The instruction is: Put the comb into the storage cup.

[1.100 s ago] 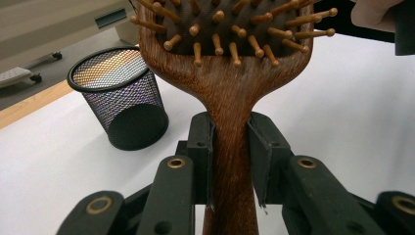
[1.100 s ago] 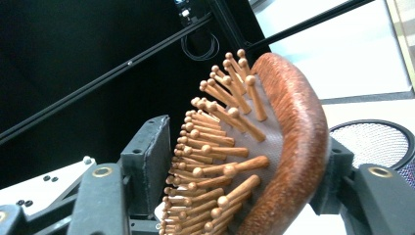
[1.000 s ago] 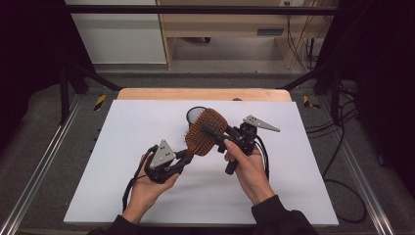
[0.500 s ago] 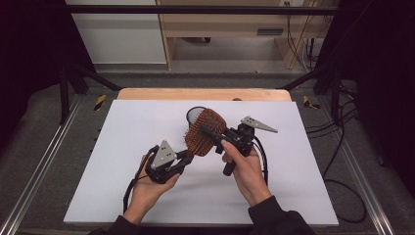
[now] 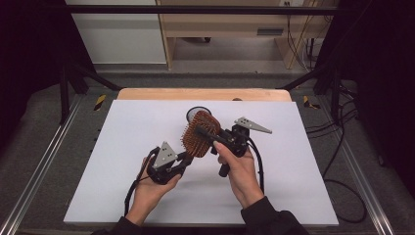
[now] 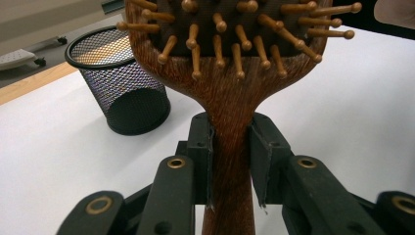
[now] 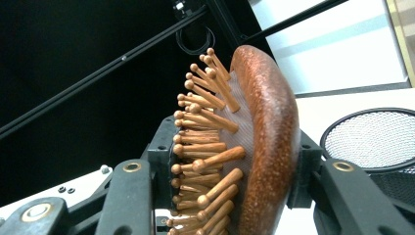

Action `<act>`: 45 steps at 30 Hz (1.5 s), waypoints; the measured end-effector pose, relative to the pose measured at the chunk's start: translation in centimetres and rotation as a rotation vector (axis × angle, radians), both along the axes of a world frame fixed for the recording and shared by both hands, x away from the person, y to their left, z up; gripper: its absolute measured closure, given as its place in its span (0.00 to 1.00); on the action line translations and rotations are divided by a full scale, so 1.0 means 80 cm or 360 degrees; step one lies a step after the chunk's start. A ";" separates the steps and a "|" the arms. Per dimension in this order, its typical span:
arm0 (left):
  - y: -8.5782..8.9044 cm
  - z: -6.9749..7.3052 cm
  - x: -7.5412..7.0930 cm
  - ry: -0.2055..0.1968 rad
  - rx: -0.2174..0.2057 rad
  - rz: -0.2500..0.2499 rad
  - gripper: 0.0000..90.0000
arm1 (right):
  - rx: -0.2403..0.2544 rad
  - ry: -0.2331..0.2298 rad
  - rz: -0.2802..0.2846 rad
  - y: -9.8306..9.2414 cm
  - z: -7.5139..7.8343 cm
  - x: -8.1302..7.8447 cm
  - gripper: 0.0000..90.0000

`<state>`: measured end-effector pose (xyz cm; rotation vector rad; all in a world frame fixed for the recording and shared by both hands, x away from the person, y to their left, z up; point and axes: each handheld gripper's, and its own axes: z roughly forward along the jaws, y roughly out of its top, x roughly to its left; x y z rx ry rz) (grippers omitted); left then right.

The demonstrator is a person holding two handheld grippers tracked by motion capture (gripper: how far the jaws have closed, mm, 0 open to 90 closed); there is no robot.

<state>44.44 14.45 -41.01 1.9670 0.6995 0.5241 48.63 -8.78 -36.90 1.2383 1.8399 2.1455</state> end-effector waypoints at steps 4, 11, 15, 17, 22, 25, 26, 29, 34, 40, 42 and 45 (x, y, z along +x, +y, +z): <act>0.001 -0.002 0.001 0.0009 -0.0008 0.0017 0.81 | -0.0018 0.0009 0.0011 0.004 0.002 0.002 0.58; 0.000 -0.005 -0.001 -0.0011 -0.0007 0.0011 0.81 | -0.0038 0.0029 -0.0002 0.005 0.004 0.000 0.59; 0.000 -0.004 -0.003 -0.0024 -0.0017 0.0025 0.79 | -0.0020 0.0041 -0.0020 0.005 0.003 0.001 0.59; 0.002 -0.002 -0.004 -0.0026 -0.0031 0.0036 0.75 | -0.0012 0.0050 -0.0021 0.006 0.003 0.003 0.59; 0.004 -0.003 -0.005 -0.0017 -0.0055 0.0036 0.63 | -0.0017 0.0042 -0.0050 0.002 0.004 0.003 0.59; 0.006 -0.008 -0.008 0.0005 -0.0063 0.0022 0.54 | 0.0005 0.0038 -0.0069 -0.004 0.006 0.004 0.59; 0.008 -0.009 -0.010 0.0004 -0.0081 0.0021 0.50 | 0.0001 0.0039 -0.0073 -0.006 0.006 0.005 0.59; 0.017 -0.010 -0.014 -0.0006 -0.0140 0.0049 0.40 | -0.0001 0.0049 -0.0097 -0.016 0.006 0.010 0.58; 0.032 -0.005 -0.015 -0.0044 -0.0246 0.0133 0.24 | -0.0028 0.0040 -0.0146 -0.032 0.006 0.013 0.58; 0.062 0.000 -0.015 -0.0118 -0.0348 0.0228 0.09 | -0.0047 0.0064 -0.0197 -0.053 0.005 0.021 0.58; 0.078 0.002 -0.014 -0.0141 -0.0379 0.0296 0.08 | -0.0040 0.0072 -0.0208 -0.058 0.005 0.024 0.58; 0.098 0.003 -0.015 -0.0167 -0.0377 0.0375 0.08 | -0.0048 0.0077 -0.0215 -0.064 0.006 0.026 0.58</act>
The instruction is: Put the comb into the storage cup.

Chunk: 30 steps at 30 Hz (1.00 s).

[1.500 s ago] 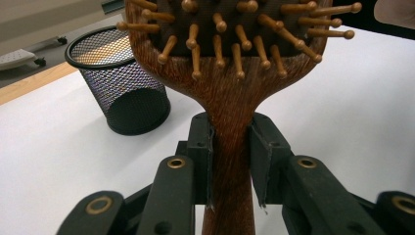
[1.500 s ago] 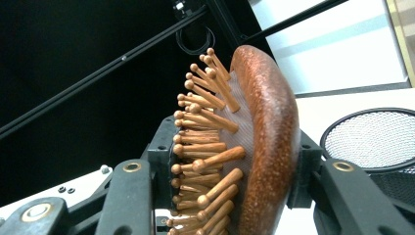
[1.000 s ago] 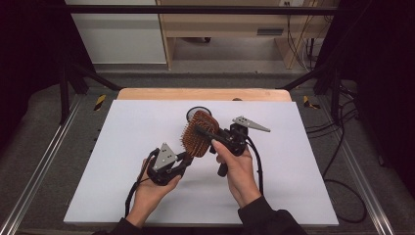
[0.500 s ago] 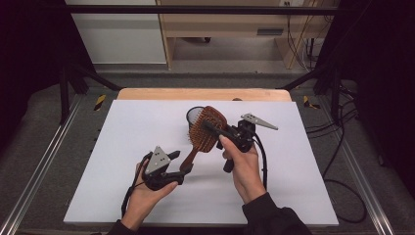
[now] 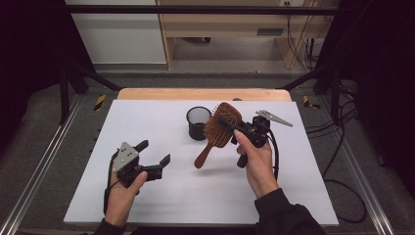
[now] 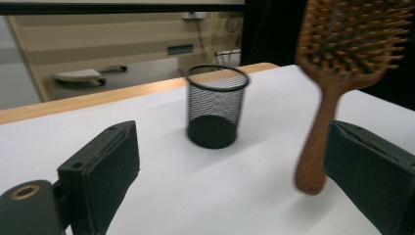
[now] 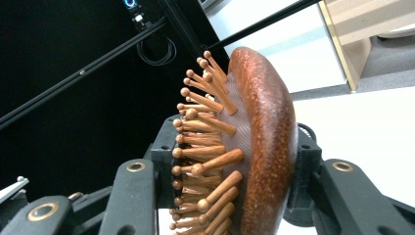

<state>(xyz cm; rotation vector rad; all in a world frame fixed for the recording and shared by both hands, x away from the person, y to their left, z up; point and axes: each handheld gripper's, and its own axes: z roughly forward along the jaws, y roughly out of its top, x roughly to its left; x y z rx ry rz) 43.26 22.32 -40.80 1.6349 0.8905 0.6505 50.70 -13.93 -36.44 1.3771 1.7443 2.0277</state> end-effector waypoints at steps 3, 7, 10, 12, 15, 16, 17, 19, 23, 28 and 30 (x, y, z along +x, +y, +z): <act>0.019 -0.005 -0.004 0.0005 -0.0001 0.0045 0.08 | -0.0005 -0.0004 -0.0003 -0.005 0.000 0.002 0.58; 0.046 -0.019 -0.012 -0.0004 0.0022 0.0114 0.07 | -0.0028 0.0000 -0.0011 -0.009 0.004 0.005 0.58; 0.062 -0.025 -0.011 -0.0085 0.0038 0.0133 0.06 | -0.0038 -0.0002 -0.0020 -0.013 0.008 0.005 0.58; 0.070 -0.025 -0.007 -0.0084 -0.0043 0.0179 0.06 | -0.0054 -0.0010 -0.0035 -0.016 0.011 0.005 0.58; 0.078 -0.026 -0.007 -0.0114 -0.0037 0.0208 0.06 | -0.0070 -0.0009 -0.0059 -0.023 0.014 0.006 0.58; 0.081 -0.026 -0.006 -0.0113 -0.0041 0.0214 0.06 | -0.0065 -0.0002 -0.0065 -0.025 0.015 0.007 0.58; 0.083 -0.026 -0.006 -0.0116 -0.0049 0.0232 0.06 | -0.0069 -0.0001 -0.0068 -0.027 0.016 0.008 0.58; 0.085 -0.027 -0.005 -0.0106 -0.0056 0.0243 0.06 | -0.0071 0.0002 -0.0078 -0.030 0.018 0.009 0.58; 0.088 -0.030 -0.003 -0.0096 -0.0052 0.0247 0.04 | -0.0085 -0.0003 -0.0086 -0.033 0.024 0.012 0.58; 0.089 -0.032 -0.002 -0.0076 -0.0070 0.0248 0.03 | -0.0095 -0.0019 -0.0088 -0.039 0.026 0.011 0.58; 0.088 -0.033 -0.002 -0.0073 -0.0074 0.0239 0.03 | -0.0099 -0.0006 -0.0102 -0.042 0.025 0.012 0.58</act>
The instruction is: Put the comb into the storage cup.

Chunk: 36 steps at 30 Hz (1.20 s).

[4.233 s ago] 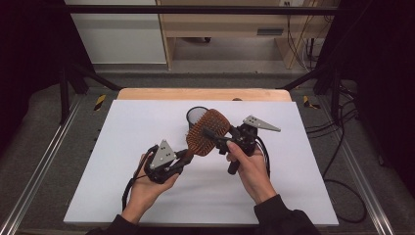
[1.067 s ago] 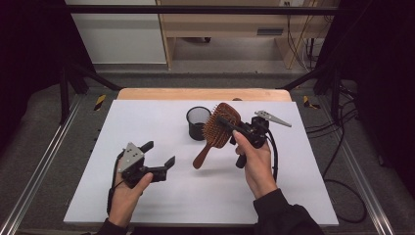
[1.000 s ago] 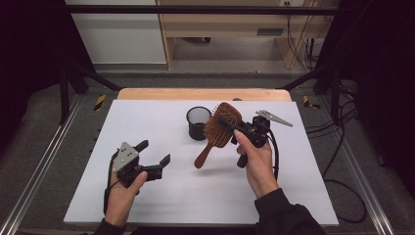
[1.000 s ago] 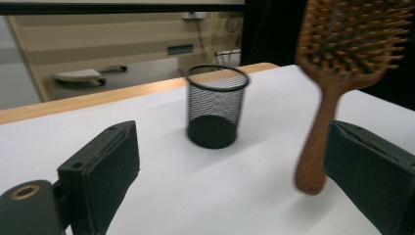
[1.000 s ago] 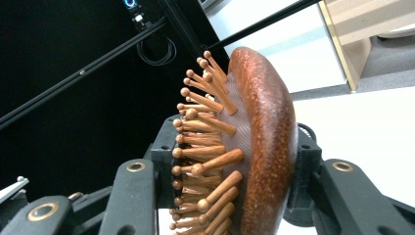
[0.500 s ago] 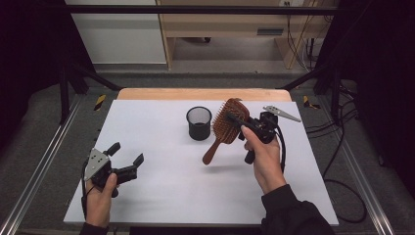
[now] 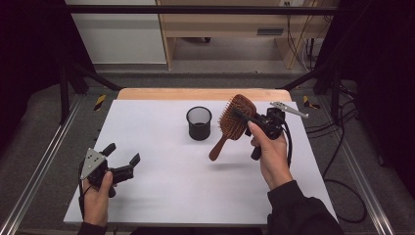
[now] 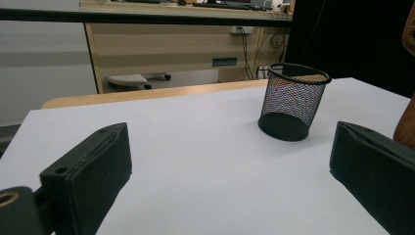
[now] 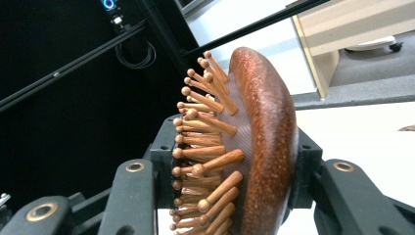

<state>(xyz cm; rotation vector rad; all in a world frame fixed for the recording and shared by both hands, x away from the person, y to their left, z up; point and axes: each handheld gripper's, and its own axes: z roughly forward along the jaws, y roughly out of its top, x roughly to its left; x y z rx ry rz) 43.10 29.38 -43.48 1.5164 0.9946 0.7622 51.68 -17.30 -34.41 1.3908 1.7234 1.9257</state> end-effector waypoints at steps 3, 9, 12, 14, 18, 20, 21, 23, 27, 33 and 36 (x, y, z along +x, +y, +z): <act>-0.002 -0.001 0.001 0.0009 0.0015 -0.0012 0.03 | 0.0000 0.0002 -0.0025 -0.006 0.001 0.003 0.58; -0.002 -0.002 0.002 0.0008 0.0016 -0.0006 0.03 | 0.0018 -0.0008 -0.0072 -0.014 0.015 0.006 0.58; -0.003 -0.002 0.002 0.0009 0.0036 -0.0004 0.03 | 0.0011 -0.0044 -0.0088 -0.018 0.025 0.005 0.58; -0.003 -0.003 0.001 0.0006 0.0038 0.0000 0.03 | 0.0011 -0.0042 -0.0100 -0.020 0.028 0.005 0.58; -0.004 -0.003 0.000 0.0007 0.0038 -0.0015 0.03 | -0.0009 -0.0033 -0.0139 -0.026 0.032 0.006 0.58; -0.004 -0.003 0.001 0.0001 0.0033 -0.0020 0.03 | -0.0019 -0.0019 -0.0164 -0.028 0.034 0.006 0.58; -0.005 -0.003 0.001 -0.0002 0.0041 -0.0016 0.03 | -0.0026 -0.0019 -0.0181 -0.030 0.035 0.005 0.58; -0.005 -0.004 0.001 0.0009 0.0052 -0.0023 0.03 | -0.0022 -0.0023 -0.0198 -0.033 0.038 0.004 0.58; -0.007 -0.004 0.001 0.0013 0.0047 -0.0014 0.03 | 0.0001 -0.0013 -0.0209 -0.040 0.040 0.008 0.58; -0.011 -0.004 0.002 0.0009 0.0081 -0.0033 0.03 | 0.0012 -0.0037 -0.0223 -0.043 0.050 0.017 0.58; -0.011 -0.004 0.002 0.0009 0.0077 -0.0039 0.03 | 0.0004 -0.0039 -0.0234 -0.042 0.053 0.022 0.57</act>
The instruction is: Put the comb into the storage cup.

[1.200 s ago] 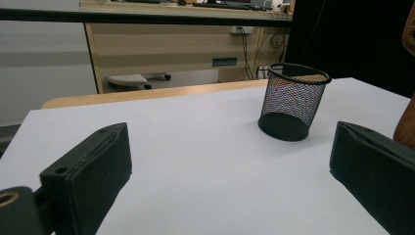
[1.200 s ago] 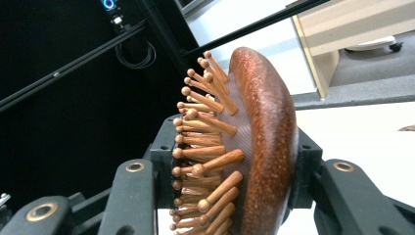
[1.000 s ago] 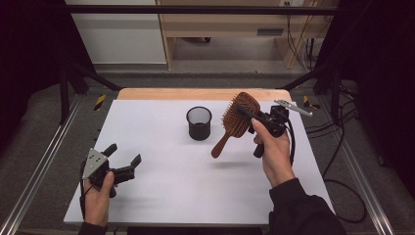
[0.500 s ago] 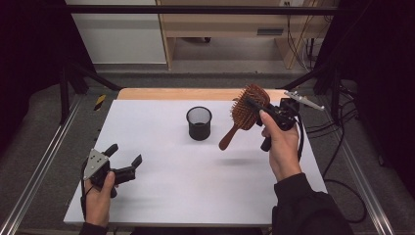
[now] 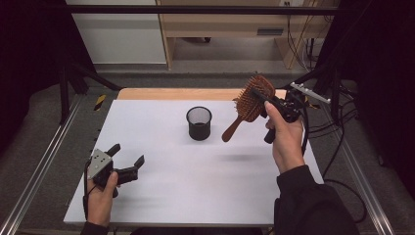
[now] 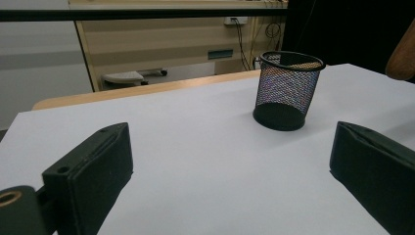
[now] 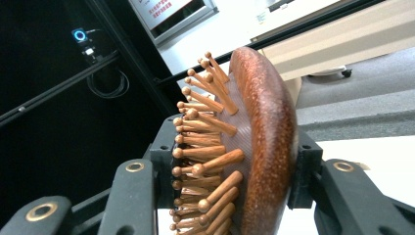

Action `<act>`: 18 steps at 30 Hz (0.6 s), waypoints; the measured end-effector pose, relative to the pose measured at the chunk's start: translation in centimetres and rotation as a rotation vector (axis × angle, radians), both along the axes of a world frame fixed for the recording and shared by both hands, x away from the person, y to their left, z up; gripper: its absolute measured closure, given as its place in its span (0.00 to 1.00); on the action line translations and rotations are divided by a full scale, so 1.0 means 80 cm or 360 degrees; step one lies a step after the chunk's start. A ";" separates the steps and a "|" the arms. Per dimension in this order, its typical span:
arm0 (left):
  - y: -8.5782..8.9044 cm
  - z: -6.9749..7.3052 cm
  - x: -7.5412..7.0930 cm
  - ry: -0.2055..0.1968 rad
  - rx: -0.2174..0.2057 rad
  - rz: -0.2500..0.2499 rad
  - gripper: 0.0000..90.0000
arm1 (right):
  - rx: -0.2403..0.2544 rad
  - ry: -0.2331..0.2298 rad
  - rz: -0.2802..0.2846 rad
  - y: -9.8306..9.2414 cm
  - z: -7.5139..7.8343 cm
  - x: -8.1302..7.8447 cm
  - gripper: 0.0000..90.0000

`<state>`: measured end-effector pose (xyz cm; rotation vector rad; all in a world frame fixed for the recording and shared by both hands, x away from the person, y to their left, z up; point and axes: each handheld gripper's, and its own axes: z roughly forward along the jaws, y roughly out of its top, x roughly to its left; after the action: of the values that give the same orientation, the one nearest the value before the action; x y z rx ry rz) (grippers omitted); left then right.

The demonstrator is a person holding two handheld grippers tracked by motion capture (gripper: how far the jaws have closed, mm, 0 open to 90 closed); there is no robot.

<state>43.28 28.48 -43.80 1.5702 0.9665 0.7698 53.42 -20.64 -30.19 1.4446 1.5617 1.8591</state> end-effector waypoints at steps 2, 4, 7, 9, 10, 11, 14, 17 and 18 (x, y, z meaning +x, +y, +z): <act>0.001 0.000 -0.001 0.0005 -0.0007 0.0003 0.03 | -0.0011 0.0010 -0.0007 0.001 0.002 0.004 0.57; 0.002 0.001 -0.002 0.0000 -0.0010 0.0002 0.03 | -0.0013 0.0015 -0.0025 0.001 0.004 0.010 0.57; 0.003 0.000 -0.002 -0.0003 -0.0008 0.0003 0.03 | -0.0011 0.0012 -0.0040 0.000 0.007 0.014 0.57; 0.003 0.000 -0.002 -0.0003 -0.0012 0.0003 0.03 | -0.0008 0.0006 -0.0044 -0.001 0.009 0.015 0.57; 0.003 0.001 -0.001 -0.0001 -0.0013 0.0000 0.03 | -0.0013 0.0010 -0.0044 -0.002 0.011 0.014 0.57; 0.002 0.001 0.000 0.0003 -0.0006 -0.0002 0.03 | -0.0015 0.0008 -0.0045 -0.003 0.012 0.014 0.57; 0.000 0.000 0.000 0.0005 0.0000 -0.0003 0.03 | -0.0005 0.0001 -0.0047 -0.006 0.016 0.013 0.57; -0.003 0.001 -0.001 -0.0002 0.0024 -0.0011 0.03 | 0.0011 -0.0010 -0.0052 -0.009 0.019 0.015 0.57; -0.004 0.001 -0.001 -0.0004 0.0026 -0.0015 0.03 | 0.0006 -0.0010 -0.0049 -0.009 0.019 0.015 0.57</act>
<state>43.22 28.19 -43.75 1.5868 0.9525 0.7744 54.64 -21.39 -28.64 1.4547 1.5249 1.8485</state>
